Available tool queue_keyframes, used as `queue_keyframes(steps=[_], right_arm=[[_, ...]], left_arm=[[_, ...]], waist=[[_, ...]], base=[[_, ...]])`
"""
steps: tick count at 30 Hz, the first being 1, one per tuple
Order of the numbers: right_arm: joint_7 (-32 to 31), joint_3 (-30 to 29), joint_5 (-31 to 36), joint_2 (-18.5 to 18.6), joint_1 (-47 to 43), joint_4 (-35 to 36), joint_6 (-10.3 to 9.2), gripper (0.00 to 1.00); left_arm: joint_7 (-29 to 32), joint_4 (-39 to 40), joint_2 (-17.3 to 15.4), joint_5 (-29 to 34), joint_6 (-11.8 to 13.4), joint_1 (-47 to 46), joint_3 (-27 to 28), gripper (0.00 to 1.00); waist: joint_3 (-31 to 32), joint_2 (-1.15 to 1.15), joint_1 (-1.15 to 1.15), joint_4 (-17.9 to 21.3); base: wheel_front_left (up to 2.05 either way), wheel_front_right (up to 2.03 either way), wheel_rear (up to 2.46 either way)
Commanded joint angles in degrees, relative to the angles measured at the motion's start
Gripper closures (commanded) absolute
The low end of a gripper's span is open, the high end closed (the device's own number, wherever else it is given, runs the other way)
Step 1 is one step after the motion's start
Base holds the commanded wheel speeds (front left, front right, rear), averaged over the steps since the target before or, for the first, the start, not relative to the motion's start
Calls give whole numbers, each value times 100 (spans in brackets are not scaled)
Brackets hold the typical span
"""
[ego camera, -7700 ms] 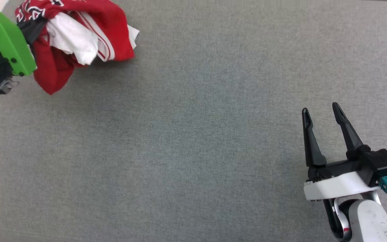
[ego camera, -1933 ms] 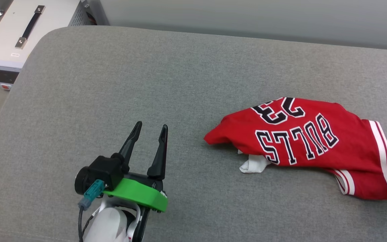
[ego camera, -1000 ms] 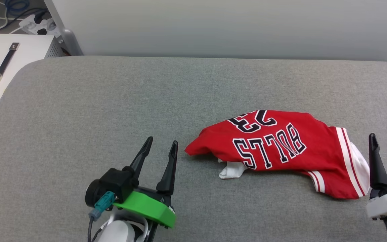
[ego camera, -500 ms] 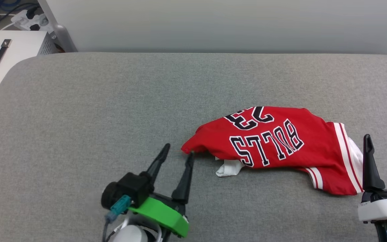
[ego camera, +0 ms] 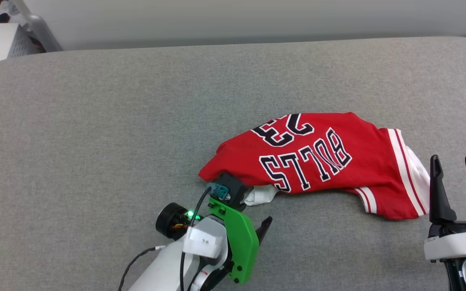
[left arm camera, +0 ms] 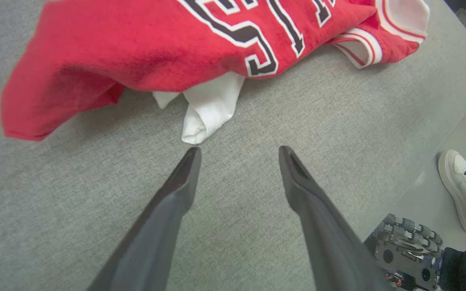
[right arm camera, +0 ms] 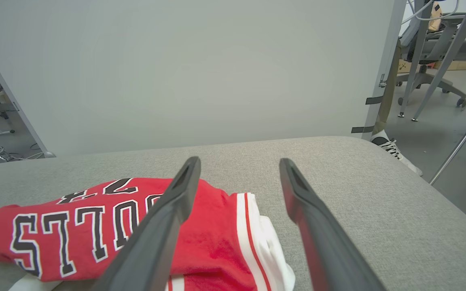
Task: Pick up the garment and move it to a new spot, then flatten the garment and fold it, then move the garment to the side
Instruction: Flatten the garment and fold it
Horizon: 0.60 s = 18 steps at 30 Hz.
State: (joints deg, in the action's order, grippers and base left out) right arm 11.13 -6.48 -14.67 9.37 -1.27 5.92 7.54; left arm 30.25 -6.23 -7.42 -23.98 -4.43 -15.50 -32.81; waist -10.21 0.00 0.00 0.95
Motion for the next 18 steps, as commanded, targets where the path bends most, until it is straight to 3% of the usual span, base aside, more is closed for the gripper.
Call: queue_keyframes(steps=[1, 10, 18], right_arm=[[44, 41, 57, -26, 116, 4, -5, 0], [137, 104, 81, -55, 262, -112, -5, 0], [196, 163, 114, -71, 361, -201, -5, 0]], left_arm=[[126, 36, -49, 35, 76, -178, 14, 0], [245, -295, -4, 233, 260, -654, 15, 0], [132, -859, 74, 212, 272, -868, 11, 0]], waist=[[-180, 0, 0, 179], [-474, 0, 0, 416], [-632, 0, 0, 488]], base=[[0, 0, 0], [0, 0, 0], [0, 0, 0]])
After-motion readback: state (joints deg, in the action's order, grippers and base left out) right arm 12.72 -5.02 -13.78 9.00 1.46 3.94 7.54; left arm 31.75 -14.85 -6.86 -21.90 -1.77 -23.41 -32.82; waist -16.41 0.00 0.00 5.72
